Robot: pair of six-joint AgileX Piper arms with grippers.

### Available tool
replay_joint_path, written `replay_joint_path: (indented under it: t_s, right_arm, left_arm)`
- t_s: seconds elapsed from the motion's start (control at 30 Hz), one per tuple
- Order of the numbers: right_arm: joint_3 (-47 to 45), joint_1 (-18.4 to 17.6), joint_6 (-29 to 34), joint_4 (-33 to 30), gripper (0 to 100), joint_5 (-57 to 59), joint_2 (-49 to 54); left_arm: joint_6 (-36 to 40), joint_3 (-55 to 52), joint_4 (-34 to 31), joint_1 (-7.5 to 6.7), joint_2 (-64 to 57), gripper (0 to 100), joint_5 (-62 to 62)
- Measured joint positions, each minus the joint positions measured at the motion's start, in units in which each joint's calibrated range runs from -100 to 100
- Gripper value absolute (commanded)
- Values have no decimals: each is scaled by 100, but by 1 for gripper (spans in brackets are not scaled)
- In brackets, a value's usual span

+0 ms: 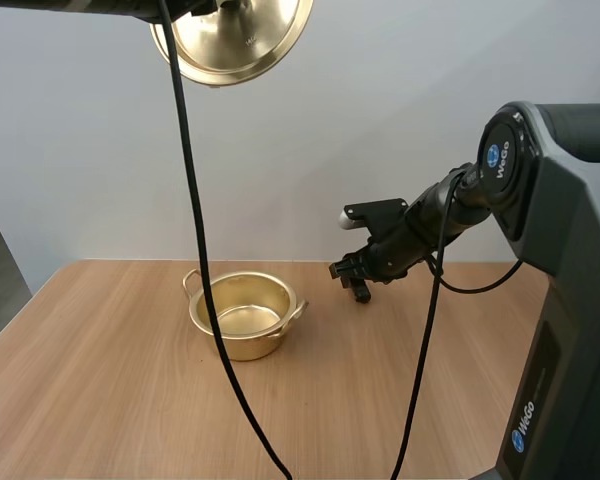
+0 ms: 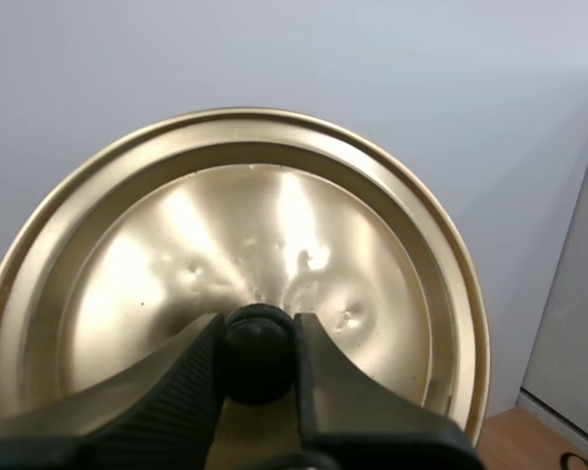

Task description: Open the pot, put the car inside, and close it

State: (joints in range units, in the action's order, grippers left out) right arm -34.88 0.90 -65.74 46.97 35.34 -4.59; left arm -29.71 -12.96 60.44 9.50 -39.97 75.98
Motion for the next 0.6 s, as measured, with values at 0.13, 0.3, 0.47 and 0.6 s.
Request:
replay_joint_path:
  t_s: [0.13,0.3,0.47,0.6]
  right_arm:
    - [55,-48,-107,-12,82,-762,-222]
    - [214,-66,-107,-1,76,-1016,-602]
    - [500,-66,-107,-1,0,-963,-1013]
    - [500,-66,-102,15,0,-808,-926]
  left_arm:
    - [0,0,0,0,0,0,130]
    - [0,0,0,0,0,0,150]
    - [0,0,0,0,-27,0,381]
    - [0,0,10,0,-28,0,388]
